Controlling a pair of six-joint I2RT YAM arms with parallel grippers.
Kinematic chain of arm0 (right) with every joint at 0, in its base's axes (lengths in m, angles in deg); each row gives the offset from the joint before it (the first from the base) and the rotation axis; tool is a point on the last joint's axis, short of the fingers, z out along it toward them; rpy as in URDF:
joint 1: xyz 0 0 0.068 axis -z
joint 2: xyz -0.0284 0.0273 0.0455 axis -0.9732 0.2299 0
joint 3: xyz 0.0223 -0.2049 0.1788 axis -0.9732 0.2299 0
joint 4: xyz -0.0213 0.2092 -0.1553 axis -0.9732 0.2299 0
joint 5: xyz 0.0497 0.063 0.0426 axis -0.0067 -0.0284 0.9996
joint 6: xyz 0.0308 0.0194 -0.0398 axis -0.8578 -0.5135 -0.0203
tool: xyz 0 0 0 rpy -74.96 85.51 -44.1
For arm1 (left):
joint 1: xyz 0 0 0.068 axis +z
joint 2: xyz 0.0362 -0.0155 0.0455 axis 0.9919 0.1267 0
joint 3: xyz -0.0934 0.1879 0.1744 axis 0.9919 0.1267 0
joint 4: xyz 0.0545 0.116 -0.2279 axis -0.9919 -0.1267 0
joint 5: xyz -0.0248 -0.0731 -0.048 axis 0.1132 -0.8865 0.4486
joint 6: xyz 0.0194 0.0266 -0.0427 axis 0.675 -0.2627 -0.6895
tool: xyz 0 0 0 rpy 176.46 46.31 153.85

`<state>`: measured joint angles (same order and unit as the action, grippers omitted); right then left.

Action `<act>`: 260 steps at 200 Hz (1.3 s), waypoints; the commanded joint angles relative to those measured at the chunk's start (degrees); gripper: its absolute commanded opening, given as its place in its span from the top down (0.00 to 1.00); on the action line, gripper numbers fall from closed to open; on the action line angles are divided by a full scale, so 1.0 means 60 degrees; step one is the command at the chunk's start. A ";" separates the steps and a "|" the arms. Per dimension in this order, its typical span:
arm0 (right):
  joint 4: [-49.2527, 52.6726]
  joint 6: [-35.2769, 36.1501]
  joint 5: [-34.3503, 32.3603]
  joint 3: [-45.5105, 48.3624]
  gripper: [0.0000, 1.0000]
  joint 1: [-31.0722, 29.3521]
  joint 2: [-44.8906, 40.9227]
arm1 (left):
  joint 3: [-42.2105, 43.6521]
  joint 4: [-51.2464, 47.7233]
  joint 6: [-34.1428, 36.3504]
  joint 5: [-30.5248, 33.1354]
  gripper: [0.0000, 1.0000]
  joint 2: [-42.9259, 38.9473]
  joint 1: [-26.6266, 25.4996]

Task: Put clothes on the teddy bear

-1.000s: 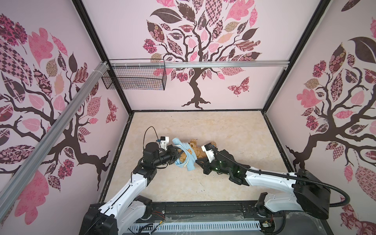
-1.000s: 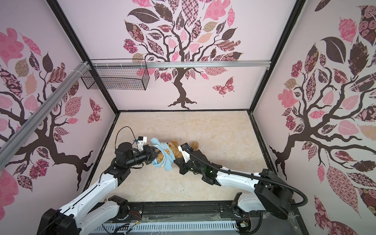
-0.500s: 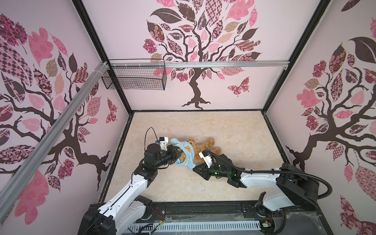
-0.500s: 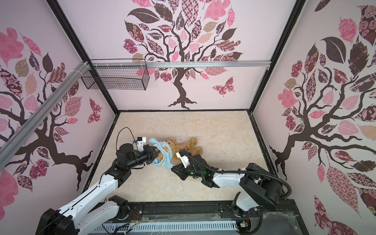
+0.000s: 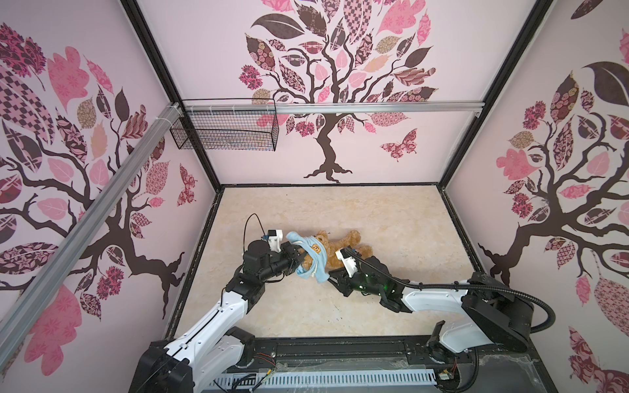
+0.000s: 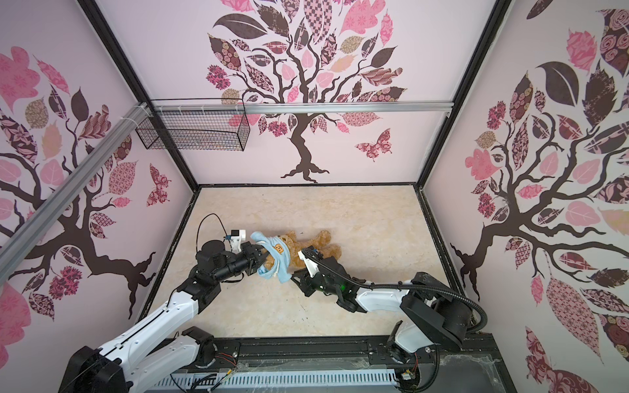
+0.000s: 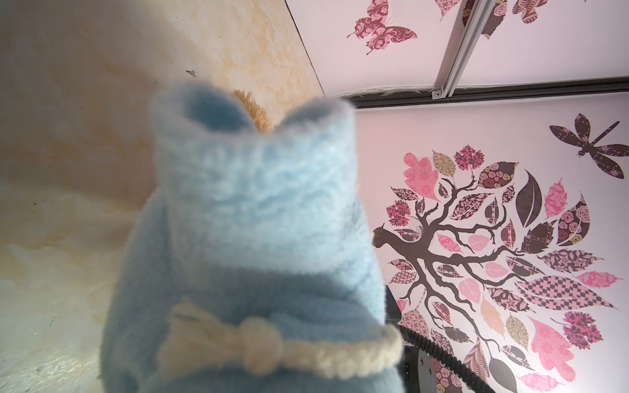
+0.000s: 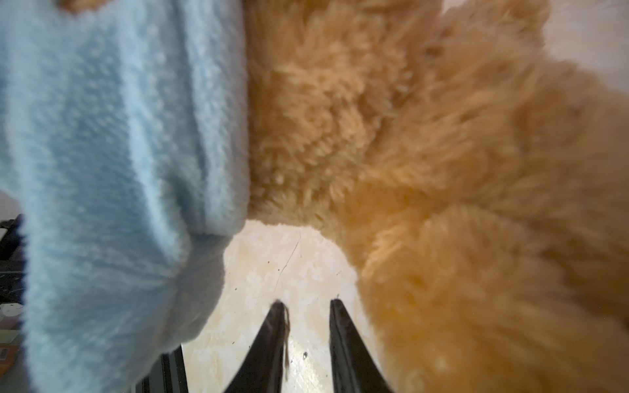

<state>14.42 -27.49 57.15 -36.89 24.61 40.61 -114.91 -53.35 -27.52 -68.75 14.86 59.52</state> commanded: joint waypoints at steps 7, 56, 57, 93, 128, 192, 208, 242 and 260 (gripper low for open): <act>-0.1180 0.0325 0.0266 -0.0102 0.70 0.0020 -0.0083 | -0.0274 0.0514 -0.0625 -0.0673 1.00 0.0403 -0.0029; -0.2187 0.0188 0.0811 -0.0395 0.62 0.0039 0.0305 | -0.0397 0.0659 -0.1017 -0.1000 1.00 0.0781 -0.0043; -0.2199 0.0173 0.0822 -0.0397 0.62 0.0032 0.0313 | -0.0395 0.0660 -0.1026 -0.1008 1.00 0.0790 -0.0044; -0.1967 0.0052 0.0576 -0.0640 0.62 0.0041 0.0612 | -0.0410 0.0748 -0.1114 -0.1107 1.00 0.0901 -0.0059; -0.1730 -0.0090 0.0099 -0.0370 0.89 0.0080 0.0492 | -0.0464 0.0700 -0.1111 -0.1156 1.00 0.0916 -0.0058; 0.0910 -0.0976 -0.1880 0.0280 1.00 0.0557 0.0079 | -0.0741 0.0285 -0.0627 -0.1743 1.00 0.0867 0.0307; 0.1418 -0.1193 -0.2083 0.0388 1.00 0.0789 0.0092 | -0.0965 -0.0153 -0.0256 -0.2260 1.00 0.0858 0.0572; 0.2237 -0.1167 -0.2532 0.0392 1.00 0.1061 0.0073 | -0.1374 -0.1406 0.0785 -0.3198 1.00 0.0916 0.0867; 0.2617 -0.1094 -0.2600 0.0269 1.00 0.1207 0.0057 | -0.1516 -0.1902 0.1369 -0.3456 1.00 0.0970 0.0907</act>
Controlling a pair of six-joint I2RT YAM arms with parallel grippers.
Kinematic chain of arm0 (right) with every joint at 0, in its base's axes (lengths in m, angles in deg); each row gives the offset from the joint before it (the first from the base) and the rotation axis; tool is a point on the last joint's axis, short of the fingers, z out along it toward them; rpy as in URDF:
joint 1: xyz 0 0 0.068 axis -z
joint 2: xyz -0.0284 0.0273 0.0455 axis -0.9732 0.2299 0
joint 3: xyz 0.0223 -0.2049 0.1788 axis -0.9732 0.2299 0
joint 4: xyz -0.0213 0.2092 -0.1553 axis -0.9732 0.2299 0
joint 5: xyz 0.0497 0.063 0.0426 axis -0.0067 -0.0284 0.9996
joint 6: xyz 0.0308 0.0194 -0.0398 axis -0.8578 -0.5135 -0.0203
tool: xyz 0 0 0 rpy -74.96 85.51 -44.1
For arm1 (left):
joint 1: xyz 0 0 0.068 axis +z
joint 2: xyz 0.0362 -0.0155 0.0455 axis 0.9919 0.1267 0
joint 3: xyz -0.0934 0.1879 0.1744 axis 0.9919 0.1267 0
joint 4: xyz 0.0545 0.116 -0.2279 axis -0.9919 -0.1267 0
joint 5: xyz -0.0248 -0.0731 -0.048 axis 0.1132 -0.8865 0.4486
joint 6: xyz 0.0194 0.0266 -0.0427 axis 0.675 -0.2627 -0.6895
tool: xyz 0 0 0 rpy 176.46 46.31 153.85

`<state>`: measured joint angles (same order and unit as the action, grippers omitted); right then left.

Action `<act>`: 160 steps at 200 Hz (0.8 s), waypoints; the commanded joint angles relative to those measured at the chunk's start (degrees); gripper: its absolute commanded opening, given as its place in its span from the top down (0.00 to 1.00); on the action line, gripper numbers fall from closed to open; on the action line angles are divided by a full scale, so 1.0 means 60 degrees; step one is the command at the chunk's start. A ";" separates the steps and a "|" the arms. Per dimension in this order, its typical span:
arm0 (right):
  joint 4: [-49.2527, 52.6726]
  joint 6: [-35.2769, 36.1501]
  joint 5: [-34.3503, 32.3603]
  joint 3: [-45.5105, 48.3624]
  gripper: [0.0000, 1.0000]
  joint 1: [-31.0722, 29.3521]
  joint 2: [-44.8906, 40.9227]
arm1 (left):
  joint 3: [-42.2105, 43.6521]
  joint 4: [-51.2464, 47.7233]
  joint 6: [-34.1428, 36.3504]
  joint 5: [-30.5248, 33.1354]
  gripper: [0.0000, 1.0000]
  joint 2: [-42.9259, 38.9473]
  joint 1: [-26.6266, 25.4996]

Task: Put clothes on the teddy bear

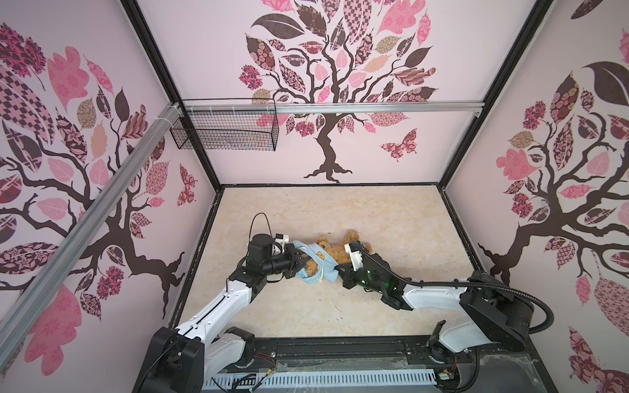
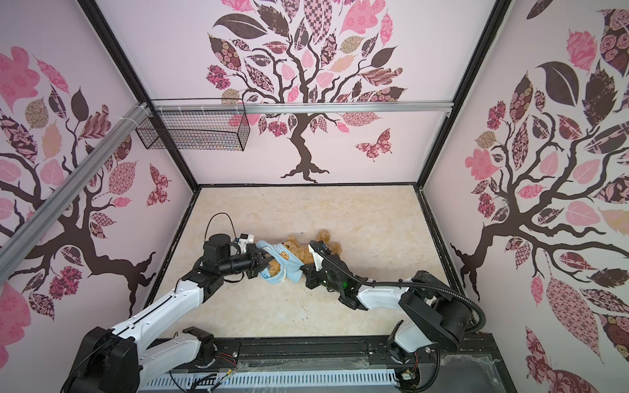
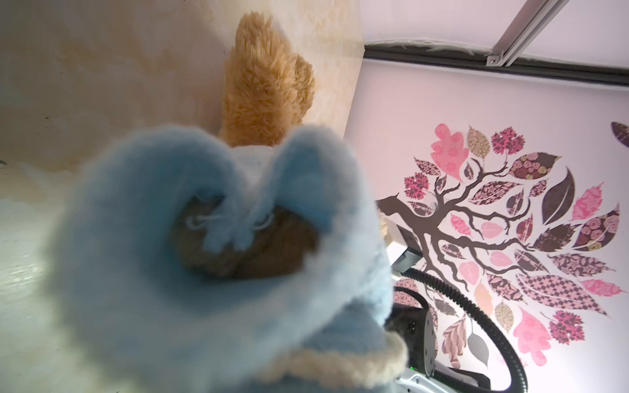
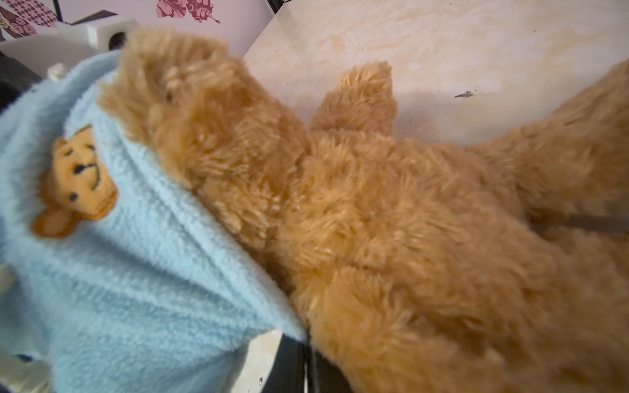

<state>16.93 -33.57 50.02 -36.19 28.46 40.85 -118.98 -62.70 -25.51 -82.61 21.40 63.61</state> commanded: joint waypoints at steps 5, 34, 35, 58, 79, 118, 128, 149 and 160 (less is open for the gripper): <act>0.2372 -0.0067 -0.1444 0.0084 1.00 0.0616 0.0001 | -0.0862 -0.0473 0.1192 -0.1205 1.00 -0.0101 0.0239; 0.3140 -0.0002 -0.1115 -0.0100 0.98 0.1216 -0.0254 | -0.1148 -0.1398 0.2849 -0.1576 1.00 0.0102 0.0329; 0.3133 0.0006 -0.1079 -0.0096 0.98 0.1238 -0.0279 | -0.1186 -0.1493 0.2951 -0.1577 1.00 0.0111 0.0329; 0.2284 0.0712 0.0808 0.0017 0.89 0.1274 -0.0896 | -0.1461 -0.2328 0.4743 -0.1263 1.00 0.0359 0.0186; 0.1671 0.0972 0.3068 -0.0127 0.80 0.1286 -0.1204 | -0.1445 -0.1706 0.4985 -0.0982 1.00 0.0591 -0.0039; 0.3991 0.1762 0.3258 -0.0936 0.73 0.1306 -0.2442 | -0.1913 -0.1834 0.7165 -0.0572 1.00 0.0632 -0.0520; 0.4530 0.1919 0.3091 -0.1117 0.71 0.1366 -0.2939 | -0.1970 -0.2095 0.8155 -0.0294 1.00 0.0417 -0.0671; 0.5277 0.1889 0.3745 -0.1417 0.65 0.1790 -0.3886 | -0.1825 -0.2341 1.0171 0.0386 1.00 -0.0246 -0.0996; 0.5552 0.1748 0.4386 -0.1612 0.63 0.2181 -0.4204 | -0.1754 -0.2522 1.1111 0.0618 1.00 -0.0552 -0.1058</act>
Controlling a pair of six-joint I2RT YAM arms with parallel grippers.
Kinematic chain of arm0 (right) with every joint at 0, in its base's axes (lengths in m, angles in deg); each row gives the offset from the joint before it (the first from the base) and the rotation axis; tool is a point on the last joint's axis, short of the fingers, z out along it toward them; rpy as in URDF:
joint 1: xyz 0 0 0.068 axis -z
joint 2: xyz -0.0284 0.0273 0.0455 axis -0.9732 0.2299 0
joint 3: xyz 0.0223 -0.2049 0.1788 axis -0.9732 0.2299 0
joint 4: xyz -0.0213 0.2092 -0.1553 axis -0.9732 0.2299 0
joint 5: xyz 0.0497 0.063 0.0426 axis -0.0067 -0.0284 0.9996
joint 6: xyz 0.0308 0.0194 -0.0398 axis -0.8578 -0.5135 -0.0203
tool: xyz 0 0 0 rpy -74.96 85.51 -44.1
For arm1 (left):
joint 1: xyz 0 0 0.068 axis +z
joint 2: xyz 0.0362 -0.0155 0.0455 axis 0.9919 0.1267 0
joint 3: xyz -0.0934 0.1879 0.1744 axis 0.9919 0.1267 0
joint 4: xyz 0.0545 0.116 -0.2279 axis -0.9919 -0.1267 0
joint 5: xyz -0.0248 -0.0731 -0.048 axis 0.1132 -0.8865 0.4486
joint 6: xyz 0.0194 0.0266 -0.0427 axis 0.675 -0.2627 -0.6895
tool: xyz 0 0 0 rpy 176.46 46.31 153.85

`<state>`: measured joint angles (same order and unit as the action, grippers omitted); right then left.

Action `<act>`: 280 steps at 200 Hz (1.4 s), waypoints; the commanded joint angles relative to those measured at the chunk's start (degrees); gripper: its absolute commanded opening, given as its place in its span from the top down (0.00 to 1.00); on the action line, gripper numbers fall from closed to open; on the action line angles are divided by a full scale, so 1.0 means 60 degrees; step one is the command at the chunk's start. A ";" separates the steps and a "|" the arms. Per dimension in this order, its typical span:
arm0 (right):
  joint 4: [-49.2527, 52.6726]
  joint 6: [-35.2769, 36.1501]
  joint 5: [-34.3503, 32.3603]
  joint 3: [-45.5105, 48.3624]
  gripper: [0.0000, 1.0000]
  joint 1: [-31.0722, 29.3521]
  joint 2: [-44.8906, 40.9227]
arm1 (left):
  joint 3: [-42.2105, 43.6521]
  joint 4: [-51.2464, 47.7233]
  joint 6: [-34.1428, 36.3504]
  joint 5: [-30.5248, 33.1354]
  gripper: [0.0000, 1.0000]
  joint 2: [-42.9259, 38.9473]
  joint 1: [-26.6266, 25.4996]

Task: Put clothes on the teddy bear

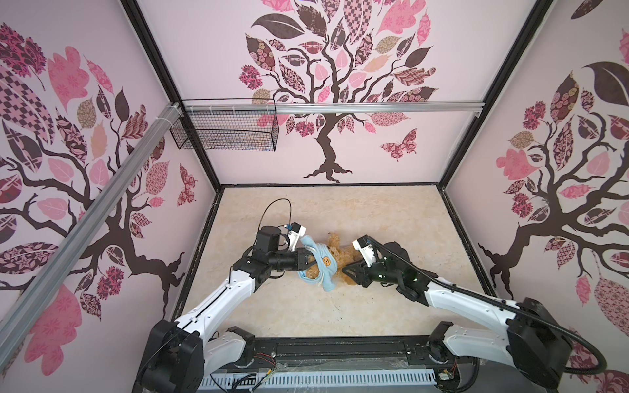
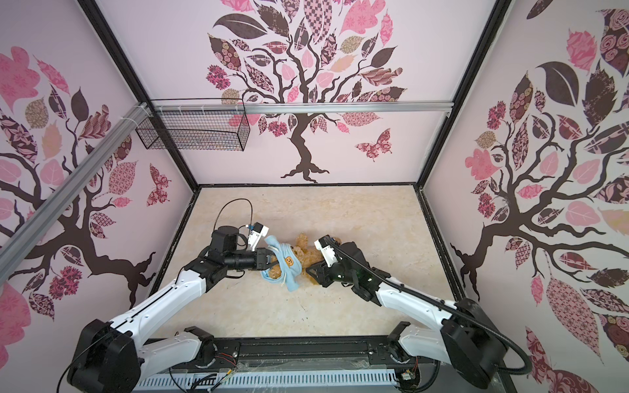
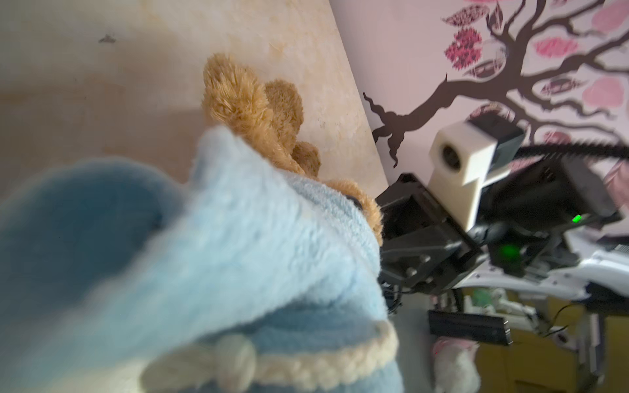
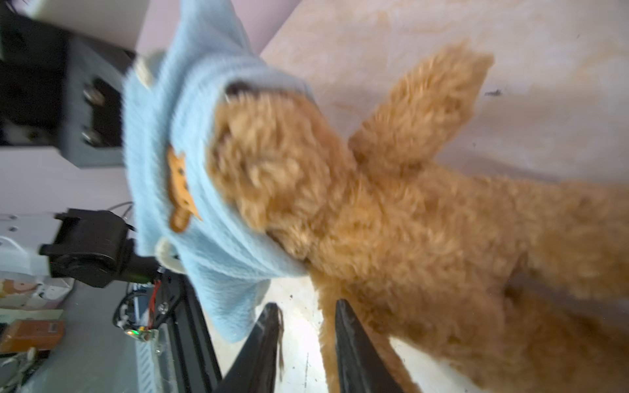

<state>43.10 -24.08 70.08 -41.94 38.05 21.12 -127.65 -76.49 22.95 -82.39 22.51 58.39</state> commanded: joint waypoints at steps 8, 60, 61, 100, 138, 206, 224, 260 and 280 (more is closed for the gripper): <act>0.1338 0.0035 0.1526 -0.0809 0.62 0.0831 -0.1074 | -0.0276 -0.0321 0.3536 0.0845 1.00 -0.0907 -0.0197; 0.0454 -0.1975 0.2980 -0.2147 0.57 0.0950 0.0181 | -0.0218 -0.0861 0.6190 0.0974 1.00 -0.1541 -0.0236; 0.0430 -0.2028 0.3003 -0.2171 0.57 0.0950 0.0228 | -0.0217 -0.0859 0.6231 0.0983 1.00 -0.1551 -0.0236; 0.0411 -0.2741 0.3321 -0.3119 0.62 0.0786 0.1531 | 0.0041 -0.0499 0.6980 0.1357 1.00 -0.1875 -0.0260; -0.0097 -0.3292 0.3699 -0.3426 0.64 0.0560 0.2384 | 0.0170 -0.0416 0.7100 0.1307 1.00 -0.1966 -0.0292; -0.0760 -0.3847 0.3643 -0.3435 0.65 0.0159 0.3007 | 0.0194 -0.0374 0.7047 0.1301 1.00 -0.1883 -0.0345; -0.1038 -0.4058 0.3623 -0.3367 0.66 0.0098 0.3108 | 0.0194 -0.0395 0.7087 0.1284 1.00 -0.1861 -0.0406; -0.1078 -0.4167 0.3348 -0.3589 0.68 0.0012 0.3257 | 0.0177 -0.0544 0.7240 0.1327 1.00 -0.1824 -0.0503; -0.0683 -0.3956 0.2994 -0.3771 0.73 0.0020 0.3317 | 0.0181 -0.0637 0.7286 0.1374 1.00 -0.1825 -0.0552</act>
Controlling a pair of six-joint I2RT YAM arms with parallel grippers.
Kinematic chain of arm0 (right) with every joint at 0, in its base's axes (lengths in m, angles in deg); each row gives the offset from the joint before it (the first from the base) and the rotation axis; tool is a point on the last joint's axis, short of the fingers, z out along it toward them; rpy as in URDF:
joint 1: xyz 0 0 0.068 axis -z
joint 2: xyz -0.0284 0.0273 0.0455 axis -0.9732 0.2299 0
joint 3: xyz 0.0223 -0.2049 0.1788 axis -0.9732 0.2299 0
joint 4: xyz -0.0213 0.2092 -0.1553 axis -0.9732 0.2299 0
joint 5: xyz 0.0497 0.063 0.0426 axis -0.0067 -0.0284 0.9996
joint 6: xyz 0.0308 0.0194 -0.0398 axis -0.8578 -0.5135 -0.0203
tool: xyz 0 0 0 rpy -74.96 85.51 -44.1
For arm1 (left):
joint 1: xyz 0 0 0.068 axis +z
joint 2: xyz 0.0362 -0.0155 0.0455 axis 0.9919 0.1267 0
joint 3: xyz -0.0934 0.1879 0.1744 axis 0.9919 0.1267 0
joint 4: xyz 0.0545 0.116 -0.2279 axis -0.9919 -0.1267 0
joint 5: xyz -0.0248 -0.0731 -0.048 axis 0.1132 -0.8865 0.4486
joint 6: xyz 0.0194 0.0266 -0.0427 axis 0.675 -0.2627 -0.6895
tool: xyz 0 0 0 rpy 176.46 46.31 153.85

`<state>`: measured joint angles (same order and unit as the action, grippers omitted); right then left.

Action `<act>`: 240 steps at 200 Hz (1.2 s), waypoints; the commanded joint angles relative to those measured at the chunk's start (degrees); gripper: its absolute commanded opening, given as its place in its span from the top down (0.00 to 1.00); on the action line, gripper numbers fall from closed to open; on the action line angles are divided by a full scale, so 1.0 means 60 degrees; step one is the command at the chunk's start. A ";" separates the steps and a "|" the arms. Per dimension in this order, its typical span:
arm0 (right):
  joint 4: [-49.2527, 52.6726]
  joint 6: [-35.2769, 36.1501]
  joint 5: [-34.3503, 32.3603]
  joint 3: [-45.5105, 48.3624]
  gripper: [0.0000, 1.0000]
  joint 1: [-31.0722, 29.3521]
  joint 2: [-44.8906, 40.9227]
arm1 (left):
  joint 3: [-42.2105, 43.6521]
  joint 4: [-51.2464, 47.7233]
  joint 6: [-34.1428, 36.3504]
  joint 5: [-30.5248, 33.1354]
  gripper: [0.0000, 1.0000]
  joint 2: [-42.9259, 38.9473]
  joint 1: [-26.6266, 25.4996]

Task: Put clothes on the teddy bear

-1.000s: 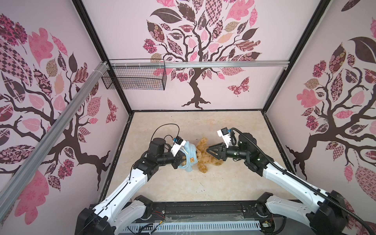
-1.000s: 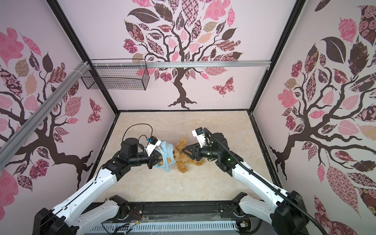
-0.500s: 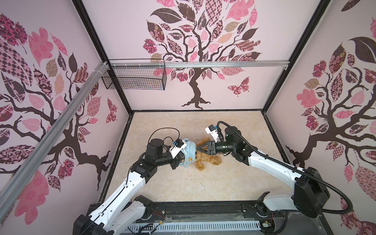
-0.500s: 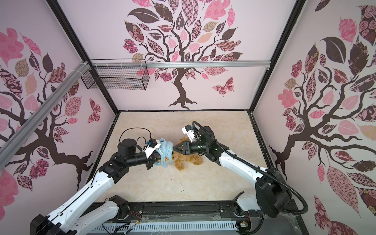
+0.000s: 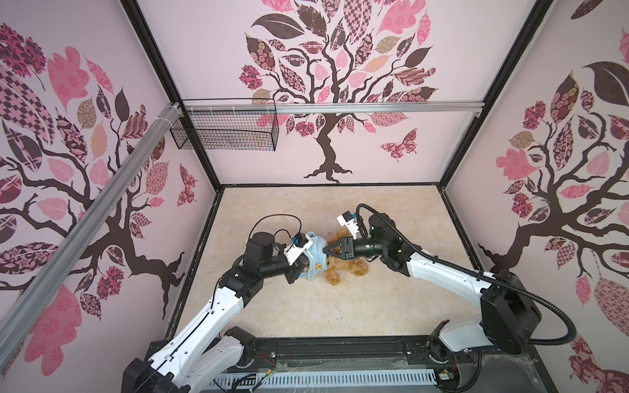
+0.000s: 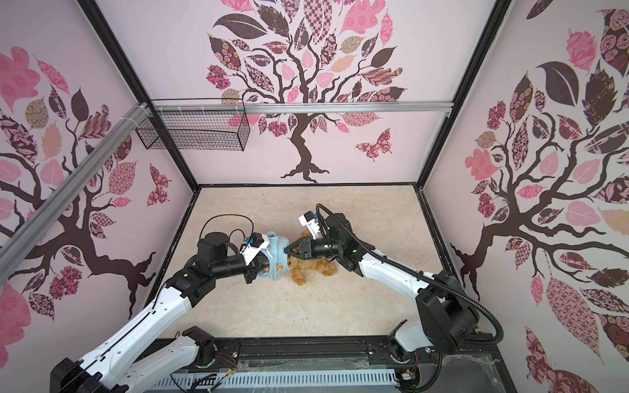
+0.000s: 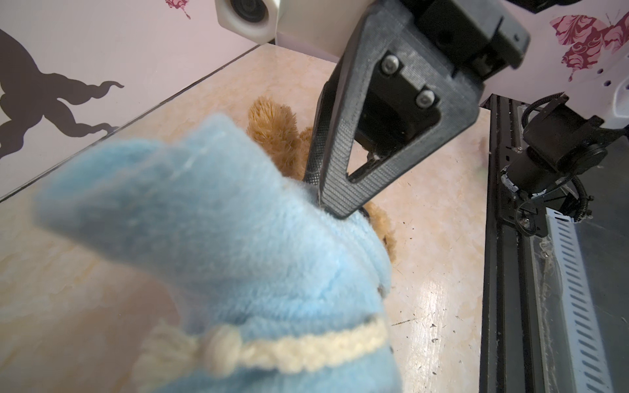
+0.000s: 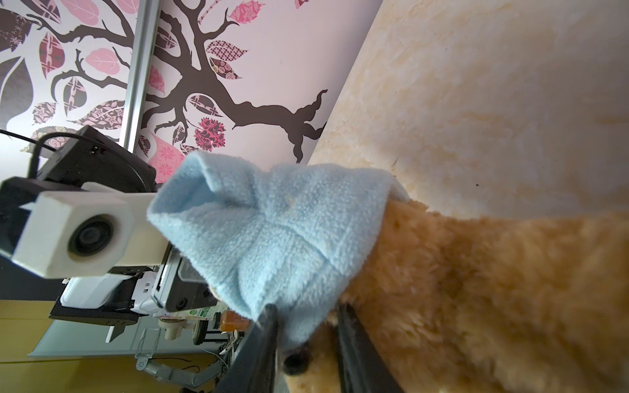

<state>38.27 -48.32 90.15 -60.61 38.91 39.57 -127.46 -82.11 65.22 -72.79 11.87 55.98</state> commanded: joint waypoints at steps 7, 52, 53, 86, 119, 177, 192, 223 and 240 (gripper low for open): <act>0.0320 0.0189 -0.0558 -0.0694 0.76 -0.0127 0.0254 | 0.0153 0.0276 0.0269 -0.0218 1.00 -0.0057 -0.0163; 0.1351 0.0878 -0.1697 -0.0619 0.98 0.0029 0.0083 | 0.0107 0.0150 0.0102 0.0441 1.00 -0.0050 -0.0203; 0.1355 0.0884 -0.1725 -0.0598 0.99 0.0037 0.0077 | 0.0105 0.0144 0.0089 0.0460 1.00 -0.0050 -0.0210; 0.1043 0.0642 -0.1784 0.0132 1.00 0.0721 -0.0389 | 0.0113 0.0188 -0.0475 0.1133 1.00 -0.0137 -0.0202; 0.1085 0.0627 -0.1715 0.0641 1.00 0.1155 -0.0741 | 0.0180 0.0052 -0.1250 0.2018 1.00 -0.0251 -0.0211; 0.1636 0.1556 -0.2662 0.1524 1.00 0.1279 -0.0178 | 0.0965 0.1186 -0.4446 0.1006 1.00 -0.1258 0.0881; 0.1761 0.1865 -0.3214 0.1444 1.00 0.1278 0.0144 | 0.1347 0.2255 -0.5646 -0.0341 1.00 -0.1382 0.1522; 0.0659 0.1643 -0.1983 0.1234 1.00 0.1241 0.0207 | 0.0903 0.0977 -0.3735 -0.1779 1.00 -0.1150 0.1537; -0.0238 0.1501 -0.0823 0.1301 1.00 0.1202 0.0027 | 0.0444 -0.0140 -0.2084 -0.1233 1.00 -0.0978 0.0970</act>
<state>41.37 -39.34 80.51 -52.67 45.05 39.65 -120.31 -79.05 41.79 -77.67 5.68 64.22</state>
